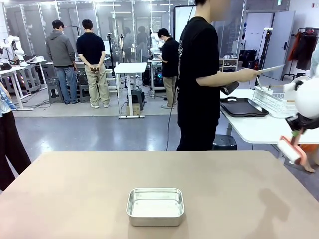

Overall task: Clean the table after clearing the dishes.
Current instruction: Place the Lint Roller back on top of the Airtight Container.

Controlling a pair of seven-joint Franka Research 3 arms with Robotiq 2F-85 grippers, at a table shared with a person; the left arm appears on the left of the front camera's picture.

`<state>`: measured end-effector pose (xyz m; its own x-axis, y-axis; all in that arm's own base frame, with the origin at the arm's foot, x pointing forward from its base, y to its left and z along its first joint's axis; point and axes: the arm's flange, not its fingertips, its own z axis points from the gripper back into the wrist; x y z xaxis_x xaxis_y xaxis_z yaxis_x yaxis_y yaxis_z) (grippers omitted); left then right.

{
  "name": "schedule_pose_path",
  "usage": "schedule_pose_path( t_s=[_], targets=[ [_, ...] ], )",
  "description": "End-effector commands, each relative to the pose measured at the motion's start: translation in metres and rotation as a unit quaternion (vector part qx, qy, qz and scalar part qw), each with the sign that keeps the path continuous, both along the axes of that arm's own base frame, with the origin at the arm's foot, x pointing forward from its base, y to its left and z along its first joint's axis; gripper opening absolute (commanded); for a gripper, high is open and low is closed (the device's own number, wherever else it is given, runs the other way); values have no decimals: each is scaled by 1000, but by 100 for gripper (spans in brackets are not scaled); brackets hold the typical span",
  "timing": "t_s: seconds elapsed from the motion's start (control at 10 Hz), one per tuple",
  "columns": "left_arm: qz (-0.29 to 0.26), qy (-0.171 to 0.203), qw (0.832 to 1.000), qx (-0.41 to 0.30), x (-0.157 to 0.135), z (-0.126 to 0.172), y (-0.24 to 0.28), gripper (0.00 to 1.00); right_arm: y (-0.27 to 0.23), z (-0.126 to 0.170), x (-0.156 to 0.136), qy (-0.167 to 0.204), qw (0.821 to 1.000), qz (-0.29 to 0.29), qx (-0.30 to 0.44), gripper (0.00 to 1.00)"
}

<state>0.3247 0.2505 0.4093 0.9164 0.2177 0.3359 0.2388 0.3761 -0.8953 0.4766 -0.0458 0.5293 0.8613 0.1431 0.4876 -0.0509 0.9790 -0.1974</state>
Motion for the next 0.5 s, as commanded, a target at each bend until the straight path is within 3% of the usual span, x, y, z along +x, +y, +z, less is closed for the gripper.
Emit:
schedule_pose_path(
  t_s=[0.0, 0.2, 0.4],
  targets=[
    [4, 7, 1000, 2, -3, 4, 0, 100, 32, 24, -18, -34, 995, 97, -7, 21],
    [4, 7, 1000, 2, -3, 4, 0, 100, 69, 47, -37, -34, 976, 212, -22, 21],
    [4, 7, 1000, 2, -3, 4, 0, 100, 112, 62, -57, -25, 947, 318, -24, 21]
  ],
)
